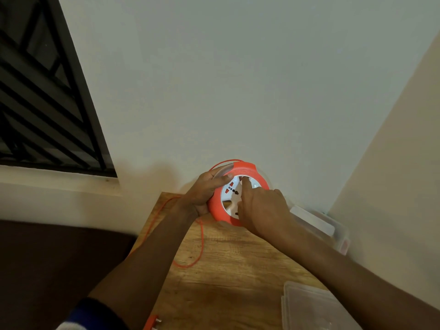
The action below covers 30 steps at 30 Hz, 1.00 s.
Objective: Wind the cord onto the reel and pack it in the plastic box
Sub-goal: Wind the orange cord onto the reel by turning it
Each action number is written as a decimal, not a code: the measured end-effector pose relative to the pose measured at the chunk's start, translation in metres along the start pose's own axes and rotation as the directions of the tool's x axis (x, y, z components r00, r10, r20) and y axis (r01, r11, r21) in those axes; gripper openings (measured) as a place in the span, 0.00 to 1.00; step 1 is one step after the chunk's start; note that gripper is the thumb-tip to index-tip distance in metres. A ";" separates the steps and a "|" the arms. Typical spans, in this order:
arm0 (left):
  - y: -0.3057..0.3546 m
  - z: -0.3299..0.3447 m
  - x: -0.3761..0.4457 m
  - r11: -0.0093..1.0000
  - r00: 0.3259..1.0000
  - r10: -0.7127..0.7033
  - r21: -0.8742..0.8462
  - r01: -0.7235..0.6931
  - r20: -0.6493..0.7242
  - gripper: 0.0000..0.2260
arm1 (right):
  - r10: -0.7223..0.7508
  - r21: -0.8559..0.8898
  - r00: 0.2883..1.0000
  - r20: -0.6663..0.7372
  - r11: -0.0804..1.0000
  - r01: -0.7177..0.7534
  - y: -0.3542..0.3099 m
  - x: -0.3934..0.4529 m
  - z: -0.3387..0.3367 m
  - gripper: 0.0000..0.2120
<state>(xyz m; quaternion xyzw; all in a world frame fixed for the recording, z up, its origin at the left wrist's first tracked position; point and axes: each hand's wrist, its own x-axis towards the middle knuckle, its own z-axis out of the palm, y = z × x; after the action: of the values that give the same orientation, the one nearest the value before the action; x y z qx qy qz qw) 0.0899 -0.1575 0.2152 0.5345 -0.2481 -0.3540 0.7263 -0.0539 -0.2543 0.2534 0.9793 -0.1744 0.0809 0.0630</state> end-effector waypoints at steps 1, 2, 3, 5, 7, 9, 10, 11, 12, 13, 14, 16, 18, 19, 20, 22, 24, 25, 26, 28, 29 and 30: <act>0.000 -0.001 -0.001 1.000 1.000 -0.008 -0.002 0.008 0.001 0.14 | -0.026 -0.017 1.000 -0.002 1.000 0.026 0.000 -0.002 0.001 0.43; 0.000 -0.002 -0.003 1.000 1.000 -0.017 -0.008 0.017 0.001 0.14 | -0.070 -0.055 0.997 -0.018 0.996 0.069 0.001 -0.005 0.003 0.44; -0.001 -0.003 -0.004 1.000 1.000 -0.024 -0.018 0.025 0.001 0.13 | -0.124 -0.093 0.991 -0.045 0.988 0.120 0.002 -0.008 0.004 0.44; -0.002 -0.007 -0.007 0.999 0.999 -0.038 -0.029 0.038 -0.001 0.13 | -0.226 -0.142 0.971 -0.081 0.967 0.213 0.006 -0.014 0.005 0.41; -0.003 -0.010 -0.010 0.998 0.999 -0.048 -0.045 0.049 0.022 0.15 | -0.341 -0.153 0.935 -0.101 0.934 0.324 0.010 -0.019 0.000 0.35; -0.003 -0.011 -0.013 0.997 0.997 -0.045 -0.057 0.048 0.056 0.14 | -0.475 -0.171 0.871 -0.124 0.875 0.452 0.011 -0.023 -0.008 0.27; -0.003 -0.009 -0.014 0.997 0.997 -0.048 -0.052 0.051 0.060 0.13 | -0.526 -0.197 0.841 -0.126 0.844 0.499 0.011 -0.023 -0.011 0.25; -0.002 -0.008 -0.015 0.998 0.997 -0.050 -0.044 0.053 0.059 0.14 | -0.551 -0.208 0.827 -0.113 0.827 0.523 0.010 -0.024 -0.014 0.24; -0.003 -0.008 -0.016 0.998 0.997 -0.053 -0.040 0.056 0.061 0.16 | -0.553 -0.201 0.828 -0.091 0.824 0.529 0.009 -0.024 -0.016 0.23; -0.004 -0.008 -0.016 0.997 0.996 -0.058 -0.041 0.060 0.065 0.17 | -0.540 -0.191 0.839 -0.064 0.832 0.520 0.009 -0.024 -0.018 0.23; -0.004 -0.009 -0.017 0.997 0.996 -0.059 -0.042 0.062 0.070 0.16 | -0.518 -0.190 0.854 -0.047 0.844 0.501 0.009 -0.025 -0.020 0.24; -0.002 -0.010 -0.021 0.997 0.995 -0.062 -0.030 0.065 0.081 0.12 | -0.483 -0.217 0.874 -0.046 0.859 0.463 0.010 -0.027 -0.021 0.25; 0.000 -0.009 -0.023 0.998 0.995 -0.063 -0.012 0.065 0.079 0.11 | -0.475 -0.269 0.880 -0.016 0.849 0.454 0.008 -0.028 -0.021 0.27; 0.000 -0.008 -0.024 0.998 0.995 -0.064 0.006 0.063 0.076 0.11 | -0.475 -0.292 0.880 0.001 0.842 0.454 0.007 -0.028 -0.020 0.27; 0.000 -0.007 -0.024 0.998 0.995 -0.064 0.018 0.063 0.074 0.12 | -0.479 -0.312 0.878 0.009 0.833 0.457 0.006 -0.028 -0.021 0.27; -0.002 -0.005 -0.025 0.998 0.995 -0.066 0.013 0.065 0.074 0.15 | -0.485 -0.348 0.874 0.017 0.817 0.460 0.003 -0.027 -0.019 0.28; -0.002 -0.004 -0.028 0.997 0.995 -0.072 -0.007 0.073 0.074 0.17 | -0.424 -0.333 0.906 0.005 0.854 0.401 0.000 -0.026 -0.015 0.32; -0.003 -0.004 -0.029 0.997 0.994 -0.075 -0.023 0.077 0.073 0.17 | -0.372 -0.300 0.928 -0.035 0.889 0.345 0.000 -0.025 -0.011 0.33; -0.003 -0.004 -0.030 0.996 0.995 -0.077 -0.038 0.080 0.063 0.17 | -0.317 -0.259 0.944 -0.085 0.922 0.287 -0.001 -0.024 -0.008 0.33; -0.003 -0.003 -0.032 0.996 0.997 -0.077 -0.038 0.078 0.030 0.22 | -0.246 -0.218 0.959 -0.140 0.953 0.212 -0.005 -0.023 -0.002 0.33; -0.004 -0.003 -0.033 0.996 0.997 -0.078 -0.028 0.079 0.015 0.25 | -0.233 -0.205 0.963 -0.137 0.958 0.203 -0.008 -0.023 0.001 0.33; -0.004 -0.002 -0.034 0.997 0.997 -0.077 -0.020 0.077 0.004 0.26 | -0.217 -0.180 0.967 -0.134 0.965 0.192 -0.011 -0.024 0.001 0.33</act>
<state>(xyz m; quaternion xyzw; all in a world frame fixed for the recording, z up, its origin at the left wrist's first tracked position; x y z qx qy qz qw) 0.0695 -0.1307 0.2110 0.5357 -0.2249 -0.3849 0.7172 -0.0727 -0.2363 0.2470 0.9744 -0.0729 0.1338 0.1655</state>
